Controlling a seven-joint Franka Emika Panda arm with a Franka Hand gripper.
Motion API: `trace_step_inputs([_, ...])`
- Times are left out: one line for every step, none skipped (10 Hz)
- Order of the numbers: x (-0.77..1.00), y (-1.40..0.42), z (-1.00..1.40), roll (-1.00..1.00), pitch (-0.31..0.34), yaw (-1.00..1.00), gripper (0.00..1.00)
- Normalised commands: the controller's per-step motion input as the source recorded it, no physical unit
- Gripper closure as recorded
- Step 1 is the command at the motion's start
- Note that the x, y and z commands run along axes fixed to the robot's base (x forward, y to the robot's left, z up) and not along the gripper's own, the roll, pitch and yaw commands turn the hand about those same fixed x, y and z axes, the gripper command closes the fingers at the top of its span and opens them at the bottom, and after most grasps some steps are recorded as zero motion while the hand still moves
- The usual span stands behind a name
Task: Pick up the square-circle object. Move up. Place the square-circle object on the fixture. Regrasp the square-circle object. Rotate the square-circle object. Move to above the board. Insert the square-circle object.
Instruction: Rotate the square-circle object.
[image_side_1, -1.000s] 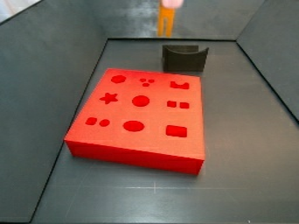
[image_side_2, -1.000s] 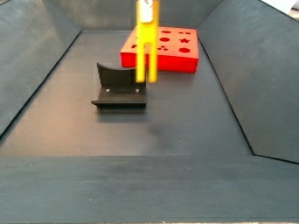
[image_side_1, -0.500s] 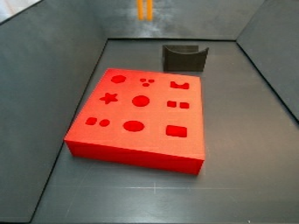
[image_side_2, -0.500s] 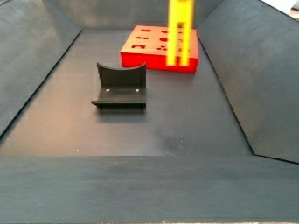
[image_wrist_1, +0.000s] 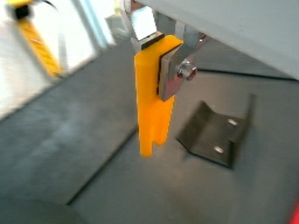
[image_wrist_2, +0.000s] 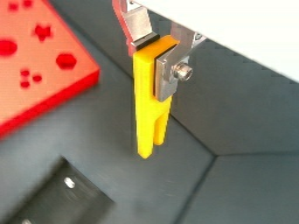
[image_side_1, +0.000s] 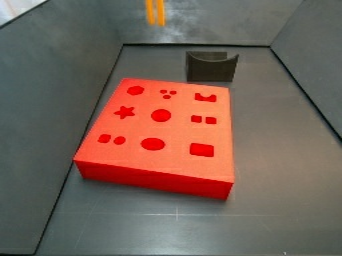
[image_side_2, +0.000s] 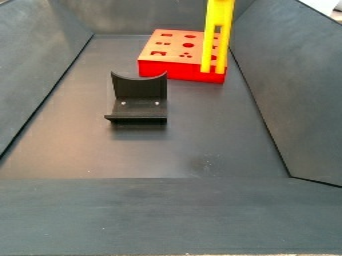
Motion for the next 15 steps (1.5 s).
trace_step_inputs([-0.01,0.0,0.02,-1.0,0.141,-0.91,1.0])
trace_step_inputs([-0.02,0.0,0.03,-1.0,0.176,-0.89,1.0])
trace_step_inputs([-0.01,0.01,0.03,-0.85,0.166,-0.72,1.0])
trace_step_inputs([0.0,0.02,0.03,-0.62,0.144,-0.49,1.0])
trace_step_inputs([0.01,0.0,0.03,-0.37,0.129,-0.26,1.0])
trace_step_inputs([0.03,0.0,0.02,-0.24,0.113,-0.13,1.0])
trace_step_inputs([-0.08,0.02,0.0,-0.05,0.03,-1.0,1.0])
trace_step_inputs([-0.07,0.03,0.0,-0.05,0.027,-1.0,1.0])
trace_step_inputs([-0.06,0.02,0.02,-0.06,0.028,-1.0,1.0])
trace_step_inputs([-0.05,0.02,0.02,-0.06,0.03,-1.0,1.0])
trace_step_inputs([-0.05,0.02,0.02,-0.07,0.032,-1.0,1.0])
trace_step_inputs([-0.03,0.02,0.02,-0.08,0.038,-1.0,1.0])
trace_step_inputs([-0.03,0.02,0.03,-0.1,0.044,-1.0,1.0])
trace_step_inputs([-0.03,0.02,0.03,-0.12,0.052,-1.0,1.0])
trace_step_inputs([-0.03,0.02,0.03,-0.15,0.066,-0.97,1.0])
